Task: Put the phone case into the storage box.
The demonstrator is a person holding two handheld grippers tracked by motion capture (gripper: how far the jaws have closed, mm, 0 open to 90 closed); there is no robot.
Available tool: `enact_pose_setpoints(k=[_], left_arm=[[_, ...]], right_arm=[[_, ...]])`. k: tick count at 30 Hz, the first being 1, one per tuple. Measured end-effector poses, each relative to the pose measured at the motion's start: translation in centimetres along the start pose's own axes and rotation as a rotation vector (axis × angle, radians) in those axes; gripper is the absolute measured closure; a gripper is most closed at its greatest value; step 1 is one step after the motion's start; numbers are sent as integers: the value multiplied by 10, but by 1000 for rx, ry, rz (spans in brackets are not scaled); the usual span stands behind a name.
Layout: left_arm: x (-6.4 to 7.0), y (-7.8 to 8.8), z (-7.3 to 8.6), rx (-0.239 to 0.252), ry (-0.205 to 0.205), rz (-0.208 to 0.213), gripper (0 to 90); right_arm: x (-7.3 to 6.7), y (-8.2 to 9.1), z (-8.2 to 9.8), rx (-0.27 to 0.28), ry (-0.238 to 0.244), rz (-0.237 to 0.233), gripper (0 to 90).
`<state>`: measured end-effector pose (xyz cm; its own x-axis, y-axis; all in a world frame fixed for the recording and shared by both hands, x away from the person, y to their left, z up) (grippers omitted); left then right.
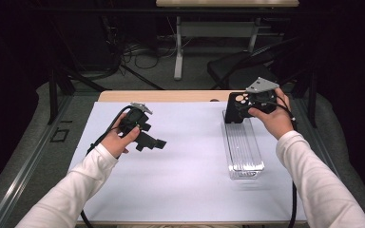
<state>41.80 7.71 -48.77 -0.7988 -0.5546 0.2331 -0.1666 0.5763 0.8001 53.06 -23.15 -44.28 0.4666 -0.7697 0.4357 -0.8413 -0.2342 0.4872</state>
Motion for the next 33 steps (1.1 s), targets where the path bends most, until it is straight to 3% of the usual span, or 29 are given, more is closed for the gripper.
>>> enact_pose_setpoints(k=[5,8,17,29,33], left_arm=[[-1,3,-3,12,6,0,17],[-2,5,-4,20,7,-2,16],[-3,9,-3,37,5,-19,17],[-2,14,-3,47,9,-24,17],[-1,15,-1,49,11,-26,17]], right_arm=[[-9,6,-6,3,-67,-31,0],[-14,9,-9,3,-138,-58,0],[-20,18,-23,31,-260,-118,0],[-35,26,-29,19,-228,-146,0],[-47,33,-31,23,-194,-160,0]])
Point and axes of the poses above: each handheld gripper's, and its own axes: y roughly backward along the jaws, z roughly out of its underside, x roughly to its right, the point moved 10 cm from there along -y, roughly forward along the jaws, and after that the axes turned 3 degrees about -x, right-handed, at the moved point
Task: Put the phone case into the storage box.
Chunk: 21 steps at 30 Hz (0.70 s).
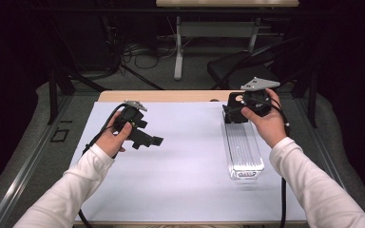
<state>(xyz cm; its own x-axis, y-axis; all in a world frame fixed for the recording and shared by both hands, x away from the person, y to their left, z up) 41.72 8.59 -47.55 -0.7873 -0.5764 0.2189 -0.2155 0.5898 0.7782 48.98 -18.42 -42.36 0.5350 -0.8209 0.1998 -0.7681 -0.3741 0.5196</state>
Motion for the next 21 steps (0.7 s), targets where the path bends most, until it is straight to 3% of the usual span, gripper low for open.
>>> enact_pose_setpoints(k=[15,21], left_arm=[[14,4,5,5,-33,-18,17],[20,6,9,47,-32,-23,17]], right_arm=[[-66,21,13,-12,67,-132,4],[-84,28,20,-30,77,-178,4]])
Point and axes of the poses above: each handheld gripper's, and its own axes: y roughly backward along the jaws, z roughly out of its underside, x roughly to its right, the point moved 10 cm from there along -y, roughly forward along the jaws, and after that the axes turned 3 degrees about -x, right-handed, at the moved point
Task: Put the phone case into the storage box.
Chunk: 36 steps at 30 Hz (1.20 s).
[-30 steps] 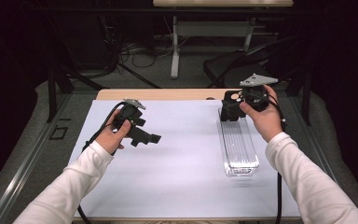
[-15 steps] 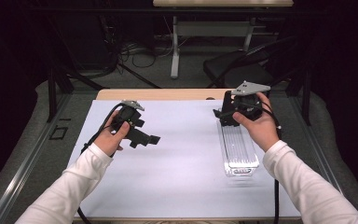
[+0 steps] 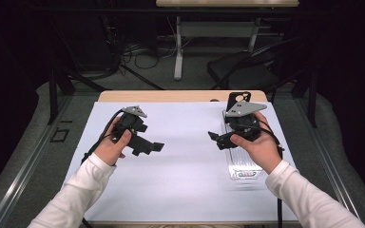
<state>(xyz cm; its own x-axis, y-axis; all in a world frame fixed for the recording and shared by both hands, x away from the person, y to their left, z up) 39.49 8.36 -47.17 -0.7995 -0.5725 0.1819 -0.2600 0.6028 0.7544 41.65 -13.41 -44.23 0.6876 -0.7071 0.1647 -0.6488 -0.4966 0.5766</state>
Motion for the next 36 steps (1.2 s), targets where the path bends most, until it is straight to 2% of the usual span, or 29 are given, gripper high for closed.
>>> enact_pose_setpoints(k=[8,13,18,29,36], left_arm=[[3,4,11,39,29,13,17],[2,7,18,39,40,16,22],[5,9,21,66,58,22,27],[1,3,29,82,74,19,35],[0,8,32,107,74,16,35]], right_arm=[[-15,2,11,14,-12,-25,4],[-28,4,18,30,-31,-49,4],[-37,5,27,22,-41,-64,4],[-48,0,46,26,-120,-88,4],[-53,-6,62,40,-169,-82,4]])
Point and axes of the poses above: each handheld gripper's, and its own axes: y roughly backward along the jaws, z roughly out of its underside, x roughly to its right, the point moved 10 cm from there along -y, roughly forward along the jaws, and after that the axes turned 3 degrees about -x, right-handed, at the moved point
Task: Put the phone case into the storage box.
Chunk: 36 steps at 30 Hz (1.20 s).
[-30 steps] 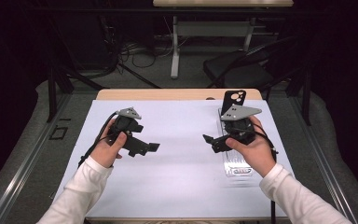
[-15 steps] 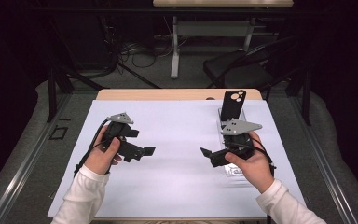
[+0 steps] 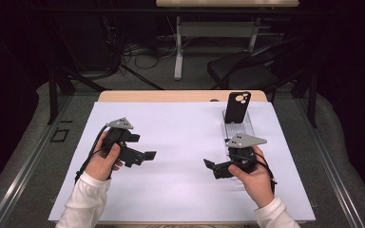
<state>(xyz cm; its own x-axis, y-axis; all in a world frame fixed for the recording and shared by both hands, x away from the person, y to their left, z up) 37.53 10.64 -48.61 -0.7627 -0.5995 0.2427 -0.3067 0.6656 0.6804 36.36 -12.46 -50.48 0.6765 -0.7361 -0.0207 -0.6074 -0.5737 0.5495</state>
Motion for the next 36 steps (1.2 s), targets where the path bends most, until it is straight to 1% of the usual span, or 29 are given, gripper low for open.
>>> enact_pose_setpoints(k=[4,6,10,13,17,22,27,36], left_arm=[[1,2,0,8,2,7,35],[1,3,-1,11,-1,9,35],[2,3,0,12,-8,10,35],[-1,4,1,19,1,9,34],[-3,3,3,19,10,8,34],[-4,6,3,27,8,6,34],[-5,8,3,34,10,6,35],[-6,7,4,33,11,10,35]], right_arm=[[-2,-3,12,-1,-7,6,4],[-3,-5,15,2,0,9,4],[-7,-8,19,16,0,-6,4],[-10,-11,23,23,18,-6,5],[-16,-16,29,22,32,-20,5],[-23,-21,34,24,36,-39,10],[-30,-25,39,28,52,-46,15],[-37,-33,46,38,55,-70,14]])
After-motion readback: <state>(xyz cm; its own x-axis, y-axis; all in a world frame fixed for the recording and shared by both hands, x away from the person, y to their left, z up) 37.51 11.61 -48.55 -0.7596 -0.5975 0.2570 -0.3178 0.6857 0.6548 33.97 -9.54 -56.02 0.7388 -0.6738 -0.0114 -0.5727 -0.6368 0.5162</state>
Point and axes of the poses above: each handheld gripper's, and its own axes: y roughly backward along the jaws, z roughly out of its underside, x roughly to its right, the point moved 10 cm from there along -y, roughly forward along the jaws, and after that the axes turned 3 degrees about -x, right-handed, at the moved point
